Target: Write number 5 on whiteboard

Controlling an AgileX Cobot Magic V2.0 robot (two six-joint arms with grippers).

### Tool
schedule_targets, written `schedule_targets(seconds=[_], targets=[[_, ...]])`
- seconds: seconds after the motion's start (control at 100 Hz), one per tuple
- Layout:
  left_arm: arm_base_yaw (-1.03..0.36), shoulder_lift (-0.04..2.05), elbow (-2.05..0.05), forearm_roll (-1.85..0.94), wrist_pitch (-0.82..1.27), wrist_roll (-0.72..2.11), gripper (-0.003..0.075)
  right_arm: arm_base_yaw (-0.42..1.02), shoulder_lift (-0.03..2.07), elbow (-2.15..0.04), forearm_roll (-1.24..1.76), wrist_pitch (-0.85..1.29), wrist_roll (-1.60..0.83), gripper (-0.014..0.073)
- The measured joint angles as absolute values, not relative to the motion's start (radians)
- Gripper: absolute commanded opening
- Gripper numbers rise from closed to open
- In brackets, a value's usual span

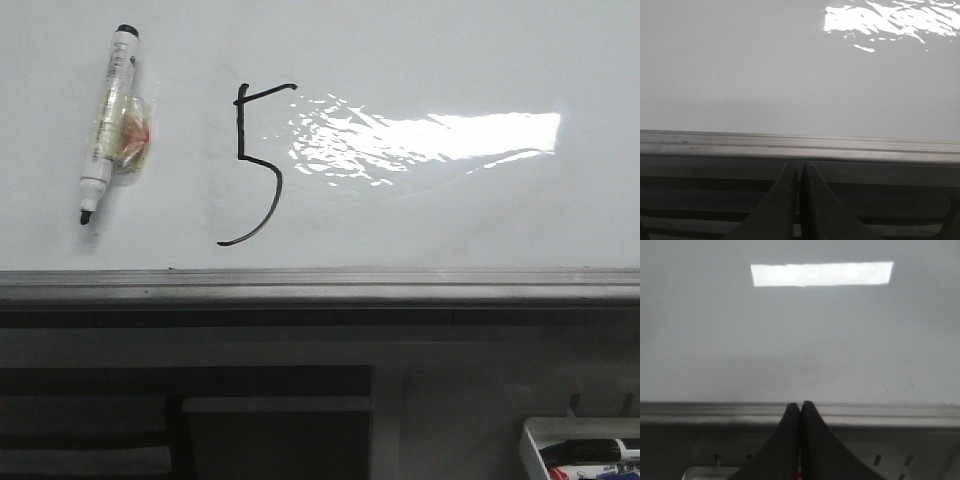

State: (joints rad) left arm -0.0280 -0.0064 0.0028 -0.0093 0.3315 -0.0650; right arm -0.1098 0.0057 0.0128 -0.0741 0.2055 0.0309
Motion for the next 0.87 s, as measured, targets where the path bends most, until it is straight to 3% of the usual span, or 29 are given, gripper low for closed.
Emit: schedule_targets(seconds=[0.18,0.87], targets=[[-0.028,-0.006,0.003,-0.009,0.332,-0.065,-0.0020,-0.112,-0.010,0.014,-0.083,0.329,0.031,-0.0061],[-0.028,-0.006,0.003,-0.009,0.332,-0.065,-0.0020,-0.112,-0.012,0.011,-0.086,0.340,0.031,-0.0061]])
